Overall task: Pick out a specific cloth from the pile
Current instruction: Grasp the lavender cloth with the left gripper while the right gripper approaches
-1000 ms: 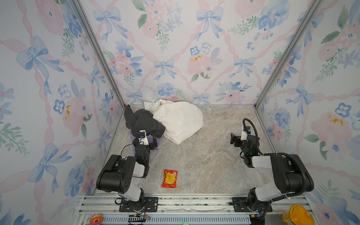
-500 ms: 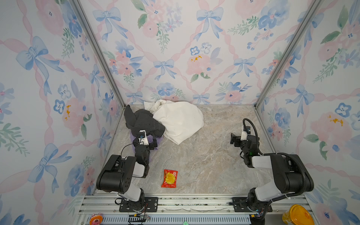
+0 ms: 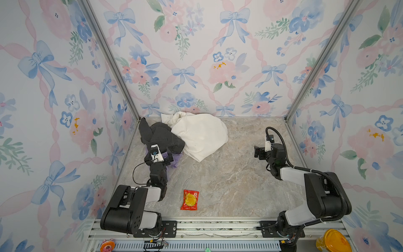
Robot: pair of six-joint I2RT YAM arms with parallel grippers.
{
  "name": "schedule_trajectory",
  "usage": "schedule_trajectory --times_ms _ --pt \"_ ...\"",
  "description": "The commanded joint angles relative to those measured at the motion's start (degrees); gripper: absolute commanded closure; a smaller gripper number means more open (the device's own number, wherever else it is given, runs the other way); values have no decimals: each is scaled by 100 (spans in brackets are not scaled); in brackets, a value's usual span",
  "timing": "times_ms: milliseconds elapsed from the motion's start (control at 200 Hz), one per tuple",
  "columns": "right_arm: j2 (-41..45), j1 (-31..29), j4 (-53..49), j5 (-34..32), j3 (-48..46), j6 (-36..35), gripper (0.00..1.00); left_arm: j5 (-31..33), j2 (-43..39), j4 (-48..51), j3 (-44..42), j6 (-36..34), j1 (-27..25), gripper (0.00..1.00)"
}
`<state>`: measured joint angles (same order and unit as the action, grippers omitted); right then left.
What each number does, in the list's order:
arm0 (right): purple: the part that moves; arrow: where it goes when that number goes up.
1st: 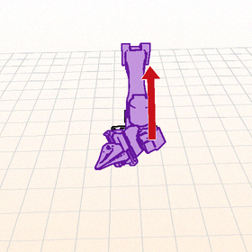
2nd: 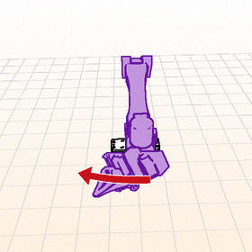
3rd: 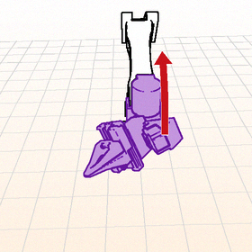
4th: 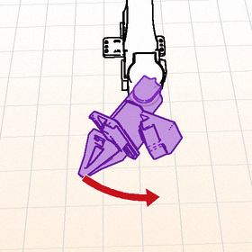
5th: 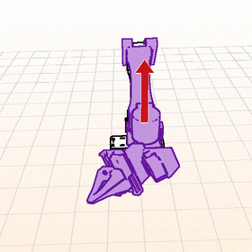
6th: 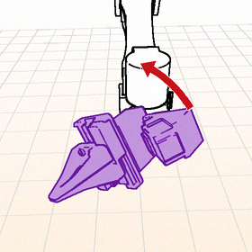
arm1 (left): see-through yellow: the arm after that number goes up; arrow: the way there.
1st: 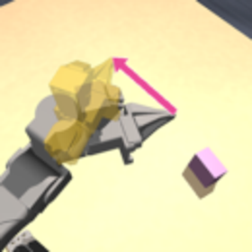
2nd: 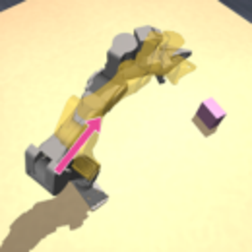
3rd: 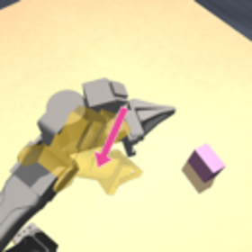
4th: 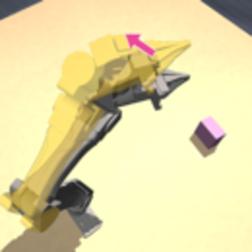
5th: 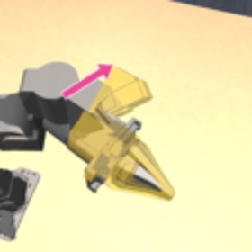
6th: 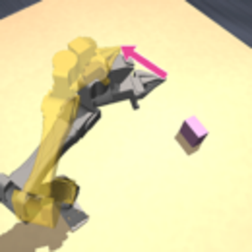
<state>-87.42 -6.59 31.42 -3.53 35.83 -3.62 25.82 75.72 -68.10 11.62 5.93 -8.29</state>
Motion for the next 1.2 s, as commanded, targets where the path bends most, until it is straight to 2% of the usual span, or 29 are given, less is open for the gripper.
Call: schedule_trajectory --times_ms 0,45,115,210,275,330,400,480,585,685,765,860,1070,1195 --pt "216 -338 -1016 -256 272 -503 3 1013 -562 1333 321 778 -27 2" --pt "297 -402 -1122 -262 324 -598 3 1264 -841 2135 578 1146 -15 2" --pt "421 -422 -1222 -161 425 -636 3 1194 -1227 2990 849 1279 -19 2" --pt "514 -404 -1300 360 627 -825 3 853 -1696 3856 1108 1386 -38 2" --pt "565 -412 -1737 775 948 -923 3 881 -1907 5006 1538 1829 -40 2" --pt "638 -460 -2003 1081 1184 -1003 3 1005 -1932 6149 2024 2209 -28 2" --pt "780 -580 -2104 1336 1291 -1125 3 858 -1882 7202 2518 2284 -27 2" --pt "929 -745 -2154 1654 1322 -1247 3 609 -1845 7960 2898 2400 -36 2" --pt "1069 -940 -2453 2098 1460 -1475 3 469 -1849 8889 3162 2944 -35 3" --pt "1195 -1161 -2826 2323 1684 -1620 3 46 -1785 9393 3237 3188 -35 15" --pt "1270 -1307 -3111 2552 1801 -1817 3 -169 -1606 9619 3195 3355 -27 15" --pt "1305 -1457 -3261 2730 1789 -2063 3 -398 -1294 9618 3110 3454 -31 25" --pt "1363 -1800 -3384 2785 1759 -2088 3 -612 -364 9613 3240 3344 22 34" --pt "1402 -2013 -3719 2873 1787 -2437 3 -714 22 9587 3235 3437 65 41"
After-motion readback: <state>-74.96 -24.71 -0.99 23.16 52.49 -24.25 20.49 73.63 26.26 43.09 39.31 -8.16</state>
